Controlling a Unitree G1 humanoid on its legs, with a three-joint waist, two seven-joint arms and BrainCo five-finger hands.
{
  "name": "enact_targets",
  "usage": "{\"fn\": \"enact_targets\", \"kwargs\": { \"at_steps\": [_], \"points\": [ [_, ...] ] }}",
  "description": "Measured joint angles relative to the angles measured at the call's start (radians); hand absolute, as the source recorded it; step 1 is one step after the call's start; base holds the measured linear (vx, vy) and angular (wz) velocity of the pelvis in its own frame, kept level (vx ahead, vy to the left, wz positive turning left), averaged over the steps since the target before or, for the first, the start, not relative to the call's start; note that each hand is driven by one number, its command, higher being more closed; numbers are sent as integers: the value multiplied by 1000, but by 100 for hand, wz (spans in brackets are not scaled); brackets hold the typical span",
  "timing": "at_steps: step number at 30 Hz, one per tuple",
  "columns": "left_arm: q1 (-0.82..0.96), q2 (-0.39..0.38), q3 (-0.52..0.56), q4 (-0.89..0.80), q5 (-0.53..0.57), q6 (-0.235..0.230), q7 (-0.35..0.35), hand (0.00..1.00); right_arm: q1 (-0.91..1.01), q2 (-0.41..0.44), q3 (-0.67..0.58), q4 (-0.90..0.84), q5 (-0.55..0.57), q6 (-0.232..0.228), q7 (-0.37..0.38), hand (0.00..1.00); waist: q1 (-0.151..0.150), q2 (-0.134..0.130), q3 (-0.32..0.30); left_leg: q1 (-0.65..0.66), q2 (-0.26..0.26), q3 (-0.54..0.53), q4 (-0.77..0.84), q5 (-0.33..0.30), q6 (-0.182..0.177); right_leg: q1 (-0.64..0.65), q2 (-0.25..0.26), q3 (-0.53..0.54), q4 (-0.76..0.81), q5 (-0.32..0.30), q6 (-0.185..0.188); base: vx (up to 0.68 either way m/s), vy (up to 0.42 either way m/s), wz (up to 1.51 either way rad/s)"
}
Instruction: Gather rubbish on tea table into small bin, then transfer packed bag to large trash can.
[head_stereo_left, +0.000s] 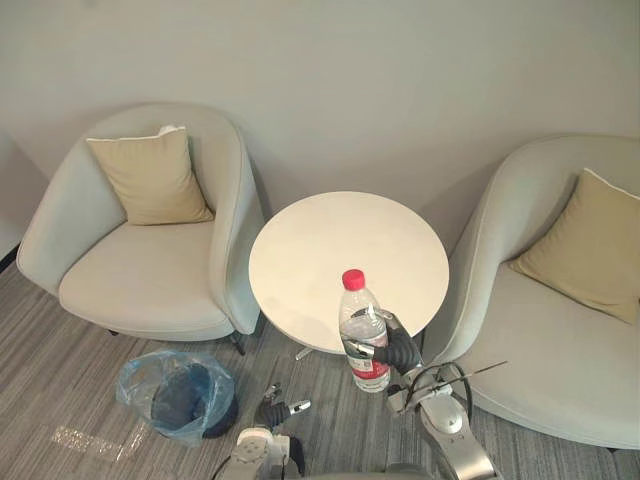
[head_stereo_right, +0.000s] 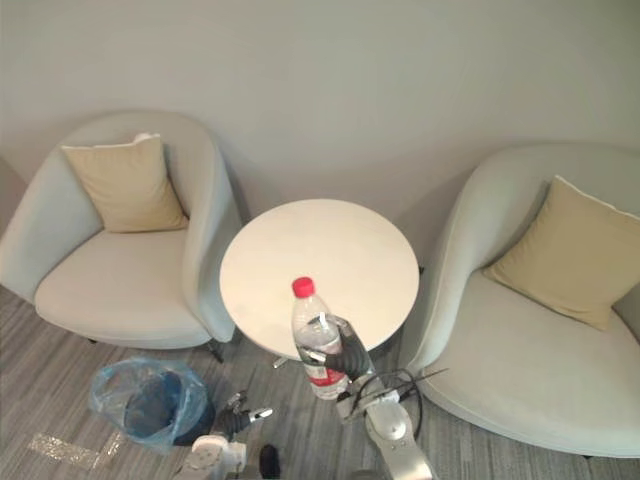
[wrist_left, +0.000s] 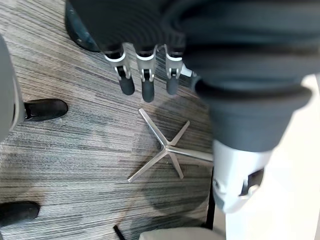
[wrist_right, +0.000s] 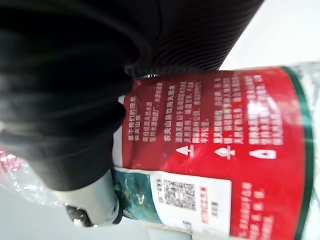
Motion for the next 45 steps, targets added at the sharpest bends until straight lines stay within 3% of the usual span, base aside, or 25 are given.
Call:
{"fn": "enact_targets", "kwargs": {
  "at_steps": [3,7,8,9,10,11,12,13,14,15,17,19,23,24,26,28,29,30,33,37,40,42,43,45],
  "points": [
    [-1,-2,-1,5,18,-1,-8,0,3,0,0,-29,0,-6,-2,100,-5,8,-1,-34,1,-23,17,-2,-6,-13,3,-17,0,-3,6,-63,-7,20],
    [-8,-7,-12,-4,19,-1,-17,0,-51,-11,0,-30,-12,-10,-13,100,-3,41,5,-177,24,-44,154,-1,2,-102,22,-12,64,1,-11,-74,-36,24],
    [-8,-1,-12,-6,18,-1,-19,0,-87,-15,-5,-33,-30,-10,-21,100,-5,63,13,-238,42,-70,203,11,-14,-134,72,3,58,11,-37,-165,-79,61],
    [-26,4,-17,-2,28,5,-21,0,-124,-16,-21,-32,-44,-11,-24,100,-17,58,18,-246,31,-88,186,30,-38,-149,57,-44,26,42,-85,-130,-57,64],
    [-35,2,-18,-1,37,8,-23,0,-135,-18,-30,-30,-45,-11,-24,100,-13,56,21,-262,36,-59,266,-24,0,-162,47,-59,34,46,-91,-220,-68,68],
    [-26,-13,-20,-2,59,11,-29,0,-152,-20,-60,-30,-45,-8,-28,100,-13,48,24,-264,50,46,544,-198,41,-179,14,-77,51,56,-93,-161,-62,36],
    [-22,-19,-20,0,62,12,-29,0,-154,-21,-67,-30,-45,-8,-28,100,-18,52,22,-241,54,63,569,-221,26,-177,10,-80,50,60,-92,-191,-64,42],
    [-11,-34,-19,0,70,14,-29,0,-156,-21,-82,-30,-43,-11,-30,100,-32,68,12,-188,67,89,579,-262,-17,-178,7,-94,52,70,-93,-89,40,58],
    [-6,-50,-21,1,79,16,-29,0,-155,-21,-105,-30,-41,-11,-36,100,-64,82,4,-120,83,101,540,-306,-52,-193,3,-129,58,78,-93,-181,93,86],
    [-10,-53,-42,7,89,16,-29,0,-156,-20,-125,-30,-41,-11,-48,100,-73,84,2,-72,79,99,451,-328,-77,-227,-3,-155,83,84,-89,-193,120,83],
    [-34,-54,-59,8,98,18,-32,0,-163,-14,-149,-24,-42,-11,-52,100,-78,92,5,-34,61,89,275,-337,-69,-278,-3,-179,101,106,-81,-270,149,51],
    [-39,-38,-45,37,107,20,-41,0,-177,30,-141,45,-46,-9,-59,100,-65,28,35,21,14,102,151,-267,-34,-278,-24,-154,79,147,-57,-308,83,4],
    [-22,-35,-20,32,114,16,-45,0,-197,51,-82,133,-50,-9,-56,100,-64,13,43,42,-27,129,119,-246,-12,-270,-47,-96,63,186,-25,-258,77,-27],
    [-19,-35,-6,34,113,14,-46,0,-189,63,-75,164,-51,-8,-48,100,-68,11,43,43,-41,120,124,-251,-1,-288,-50,-34,110,169,-7,-160,51,23],
    [-19,-32,2,44,113,13,-47,0,-161,70,-82,170,-51,-5,-47,100,-78,9,44,37,-50,76,131,-251,1,-302,-32,79,199,120,-7,-126,19,55],
    [-14,-22,2,55,113,12,-48,0,-132,71,-84,169,-51,-5,-44,100,-92,-2,36,-2,-56,-4,162,-248,5,-298,-2,193,316,14,-2,-27,-80,116],
    [-11,-7,2,52,114,12,-48,0,-114,76,-87,162,-51,-5,-42,100,-92,-30,19,-32,-77,-49,167,-240,1,-285,-5,238,312,-68,7,9,-180,147],
    [-20,-7,4,53,114,16,-48,0,-106,71,-101,168,-49,-7,-39,100,-91,-28,21,-36,-72,-86,158,-217,-8,-268,1,208,282,-85,3,36,-186,118],
    [-13,-24,21,54,113,13,-47,0,-94,71,-125,170,-41,-8,-54,100,-70,3,3,-45,-28,-131,136,-170,-17,-212,30,137,196,-44,-5,97,-132,67],
    [-3,-31,45,55,102,12,-45,0,-74,75,-120,169,-39,-15,-58,100,-59,9,-27,-43,-16,-163,97,-158,-14,-173,45,94,129,-33,-9,98,-28,31],
    [-1,-31,52,54,95,12,-43,0,-39,76,-122,181,-37,-17,-59,100,-57,4,-32,-60,-25,-177,94,-145,-18,-153,27,42,111,-23,-23,153,25,42],
    [-1,-29,49,53,95,13,-43,0,-35,77,-134,206,-36,-19,-60,100,-62,2,-30,-95,-27,-102,140,-160,3,-137,5,2,103,-23,-23,98,50,79],
    [-1,-30,49,36,93,12,-40,0,-36,76,-154,242,-36,-18,-62,100,-50,5,-28,-144,6,36,259,-237,37,-116,-3,-35,102,-23,-22,96,71,84],
    [0,-32,52,25,91,11,-38,0,-34,72,-154,246,-36,-19,-66,100,-36,11,-24,-164,29,122,334,-283,75,-88,-5,-58,92,-31,-15,85,64,59]
  ]
}}
